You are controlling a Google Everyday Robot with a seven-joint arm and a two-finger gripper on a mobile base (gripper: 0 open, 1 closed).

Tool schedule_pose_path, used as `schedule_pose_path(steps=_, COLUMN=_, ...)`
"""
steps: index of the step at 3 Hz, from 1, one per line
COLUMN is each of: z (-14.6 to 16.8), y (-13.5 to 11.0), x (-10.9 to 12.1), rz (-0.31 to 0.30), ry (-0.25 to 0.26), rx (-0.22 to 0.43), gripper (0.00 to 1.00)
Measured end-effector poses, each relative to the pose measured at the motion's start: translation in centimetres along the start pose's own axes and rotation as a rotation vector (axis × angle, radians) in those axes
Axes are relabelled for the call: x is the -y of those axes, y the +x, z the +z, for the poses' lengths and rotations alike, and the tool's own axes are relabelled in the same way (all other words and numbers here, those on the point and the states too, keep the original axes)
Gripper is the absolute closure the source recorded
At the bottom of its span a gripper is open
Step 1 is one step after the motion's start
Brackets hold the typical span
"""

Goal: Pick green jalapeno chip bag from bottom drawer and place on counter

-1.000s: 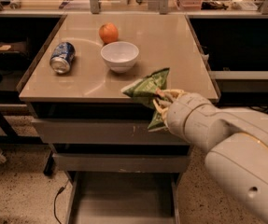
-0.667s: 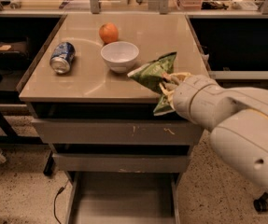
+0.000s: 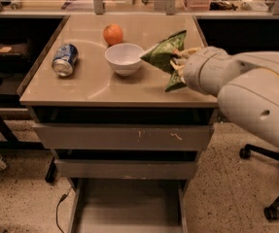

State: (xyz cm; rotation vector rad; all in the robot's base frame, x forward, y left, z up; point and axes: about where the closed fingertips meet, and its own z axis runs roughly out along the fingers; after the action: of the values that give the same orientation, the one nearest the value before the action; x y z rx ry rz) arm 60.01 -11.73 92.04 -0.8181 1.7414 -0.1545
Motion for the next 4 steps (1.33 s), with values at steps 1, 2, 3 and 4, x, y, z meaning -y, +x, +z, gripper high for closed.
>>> schedule_pose_path(steps=1, z=3.1, y=-0.4, x=1.4, rz=0.004, ry=-0.01, rx=-0.013, gripper=1.0)
schedule_pose_path(steps=2, z=6.1, y=0.4, x=2.3, rz=0.02, ry=-0.02, rx=-0.036, gripper=1.0)
schedule_pose_path(steps=3, z=8.2, y=2.4, x=3.0, rz=0.045, ry=-0.022, rx=-0.071, gripper=1.0)
schedule_pose_path(steps=4, z=9.2, y=4.3, x=2.8, rz=0.07, ry=-0.029, rx=-0.087, gripper=1.0)
